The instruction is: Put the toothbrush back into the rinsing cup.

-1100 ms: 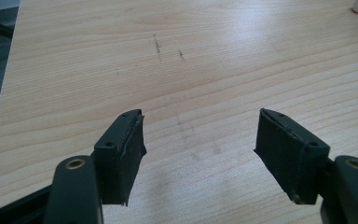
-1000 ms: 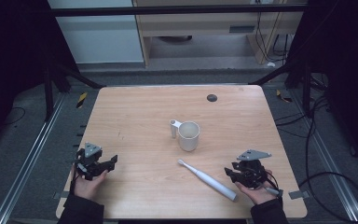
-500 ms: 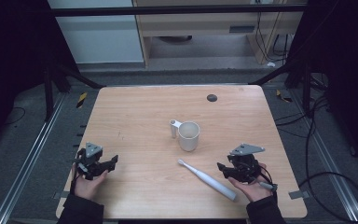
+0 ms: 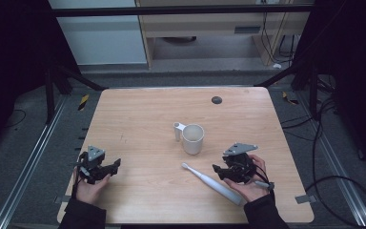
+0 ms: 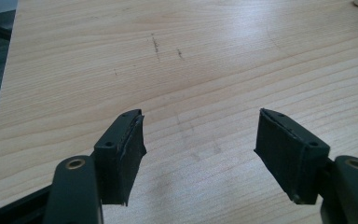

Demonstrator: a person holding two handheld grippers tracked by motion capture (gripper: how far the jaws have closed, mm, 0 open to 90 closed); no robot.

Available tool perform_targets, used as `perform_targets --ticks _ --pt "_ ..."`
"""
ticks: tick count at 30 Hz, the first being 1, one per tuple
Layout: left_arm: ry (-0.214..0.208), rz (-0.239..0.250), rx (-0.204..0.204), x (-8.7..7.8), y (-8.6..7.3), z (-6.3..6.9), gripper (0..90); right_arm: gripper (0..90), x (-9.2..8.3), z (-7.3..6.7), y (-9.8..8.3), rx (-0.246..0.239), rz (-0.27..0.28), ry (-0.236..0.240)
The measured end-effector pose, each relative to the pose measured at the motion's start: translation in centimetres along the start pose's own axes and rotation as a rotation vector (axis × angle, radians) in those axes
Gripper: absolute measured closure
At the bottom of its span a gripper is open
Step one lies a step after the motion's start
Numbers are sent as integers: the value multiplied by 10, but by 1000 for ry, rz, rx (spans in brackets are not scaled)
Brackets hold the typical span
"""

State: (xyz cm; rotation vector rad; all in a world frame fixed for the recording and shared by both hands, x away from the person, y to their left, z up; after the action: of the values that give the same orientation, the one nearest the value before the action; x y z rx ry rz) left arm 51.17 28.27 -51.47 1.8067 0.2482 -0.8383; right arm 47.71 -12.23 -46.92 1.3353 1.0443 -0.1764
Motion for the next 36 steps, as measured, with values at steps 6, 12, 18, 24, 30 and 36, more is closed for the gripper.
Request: perform_targets --ticks 6,12,18,24,30,36 --pt "-1 -2 0 1 0 0 312 501 11 -13 5 -46 -3 -4" --pt "-3 -3 1 1 -1 0 312 510 21 -19 4 -59 -62 -2" --pt "-5 -3 2 1 0 0 312 529 26 -23 2 -69 -101 5" --pt "-5 -3 3 1 -1 0 312 535 30 -24 -3 -73 -126 4" --pt "-5 -2 3 1 -1 0 312 528 36 -25 -10 -84 -161 7" --pt "-6 -3 4 1 -1 0 312 515 40 -24 -15 -92 -190 7"
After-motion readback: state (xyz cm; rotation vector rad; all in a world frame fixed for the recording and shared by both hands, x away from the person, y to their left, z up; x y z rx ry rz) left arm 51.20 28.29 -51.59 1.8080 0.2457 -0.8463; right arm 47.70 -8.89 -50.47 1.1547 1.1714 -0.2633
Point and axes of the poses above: each handheld gripper's, and its own axes: x roughly forward along the jaws, y roughly out of its top, z roughly to its right, the point moved 7 cm from there along x, roughly forward along the jaws, and after that the axes turned 9 degrees about x, right-handed, at the moved point
